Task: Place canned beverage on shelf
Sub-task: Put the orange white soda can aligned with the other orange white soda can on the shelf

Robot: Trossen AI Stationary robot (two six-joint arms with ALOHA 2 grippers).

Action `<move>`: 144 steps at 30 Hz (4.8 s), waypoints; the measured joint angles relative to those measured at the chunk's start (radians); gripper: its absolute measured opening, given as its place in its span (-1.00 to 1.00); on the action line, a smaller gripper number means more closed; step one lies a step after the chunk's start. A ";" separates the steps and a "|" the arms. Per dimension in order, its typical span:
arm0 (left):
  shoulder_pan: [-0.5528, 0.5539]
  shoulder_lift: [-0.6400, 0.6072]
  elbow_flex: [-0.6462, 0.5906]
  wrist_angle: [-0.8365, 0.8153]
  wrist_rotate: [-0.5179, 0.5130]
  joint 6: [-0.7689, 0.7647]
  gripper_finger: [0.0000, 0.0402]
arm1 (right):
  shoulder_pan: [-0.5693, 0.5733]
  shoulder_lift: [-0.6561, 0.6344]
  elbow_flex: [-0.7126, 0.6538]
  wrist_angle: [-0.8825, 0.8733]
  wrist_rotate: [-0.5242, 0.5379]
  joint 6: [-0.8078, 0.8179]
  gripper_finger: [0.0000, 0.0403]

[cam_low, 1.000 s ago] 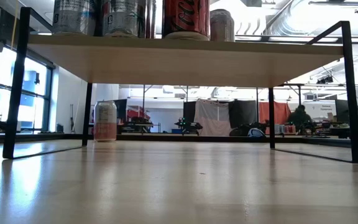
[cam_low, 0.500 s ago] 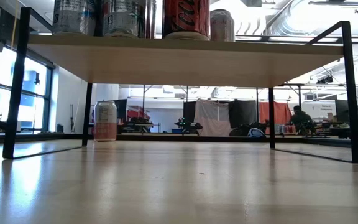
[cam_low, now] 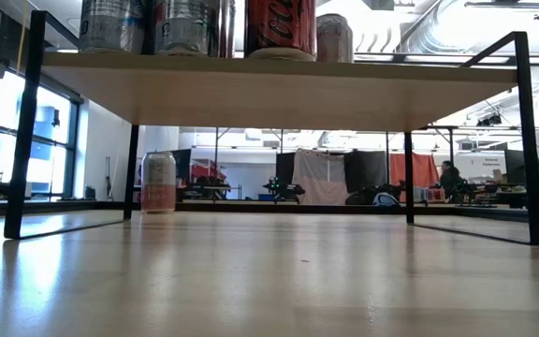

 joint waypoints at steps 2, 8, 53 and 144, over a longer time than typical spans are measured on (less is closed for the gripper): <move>0.067 -0.042 0.022 -0.018 -0.035 0.046 0.67 | -0.002 -0.022 0.000 -0.086 0.011 0.075 0.80; 0.314 -0.178 0.028 -0.018 -0.070 0.226 0.67 | -0.021 -0.131 -0.075 -0.097 0.036 0.078 0.80; 1.719 0.058 0.027 -0.136 0.338 -0.185 0.72 | -0.815 -0.549 -0.420 0.578 -0.704 -0.646 0.80; 1.666 -0.311 -0.500 0.287 0.539 0.392 0.38 | -1.383 -0.386 -0.420 0.807 -0.922 -0.618 0.80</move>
